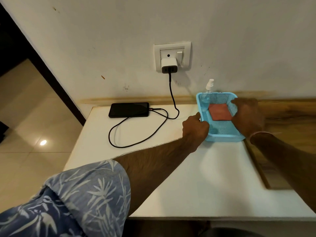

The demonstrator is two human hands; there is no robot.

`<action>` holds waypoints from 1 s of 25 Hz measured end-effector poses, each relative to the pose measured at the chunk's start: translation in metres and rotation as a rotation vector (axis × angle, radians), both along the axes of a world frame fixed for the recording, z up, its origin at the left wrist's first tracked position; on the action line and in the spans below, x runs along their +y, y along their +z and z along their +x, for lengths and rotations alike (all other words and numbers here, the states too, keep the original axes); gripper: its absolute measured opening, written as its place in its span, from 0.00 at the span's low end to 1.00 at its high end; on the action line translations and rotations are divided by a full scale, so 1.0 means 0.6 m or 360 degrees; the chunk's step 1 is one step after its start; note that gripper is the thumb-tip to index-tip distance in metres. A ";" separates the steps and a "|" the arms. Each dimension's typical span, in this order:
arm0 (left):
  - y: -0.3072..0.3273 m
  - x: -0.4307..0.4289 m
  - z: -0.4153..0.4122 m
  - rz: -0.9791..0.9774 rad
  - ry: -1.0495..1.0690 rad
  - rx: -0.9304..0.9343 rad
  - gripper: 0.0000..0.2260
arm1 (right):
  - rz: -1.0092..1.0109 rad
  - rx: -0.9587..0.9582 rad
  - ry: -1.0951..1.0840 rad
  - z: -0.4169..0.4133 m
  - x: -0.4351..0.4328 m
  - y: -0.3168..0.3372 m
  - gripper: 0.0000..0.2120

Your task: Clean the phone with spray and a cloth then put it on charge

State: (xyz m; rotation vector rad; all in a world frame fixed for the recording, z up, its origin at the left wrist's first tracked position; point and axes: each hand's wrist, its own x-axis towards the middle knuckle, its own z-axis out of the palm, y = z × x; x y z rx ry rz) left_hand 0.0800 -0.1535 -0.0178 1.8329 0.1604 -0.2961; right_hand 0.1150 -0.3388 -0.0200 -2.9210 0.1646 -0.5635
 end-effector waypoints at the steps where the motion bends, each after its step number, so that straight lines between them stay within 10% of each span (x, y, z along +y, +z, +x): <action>1: 0.003 -0.003 -0.001 -0.0004 0.0015 0.0009 0.22 | 0.0066 0.0010 -0.0085 -0.006 -0.009 0.000 0.16; 16: 0.006 -0.021 0.026 0.0017 0.0066 0.0022 0.18 | 0.0595 0.0228 -0.0286 0.019 -0.021 -0.005 0.18; 25: 0.022 0.049 -0.028 0.0467 -0.0324 -0.0115 0.26 | 0.0129 0.0235 -0.0178 -0.052 0.055 0.041 0.18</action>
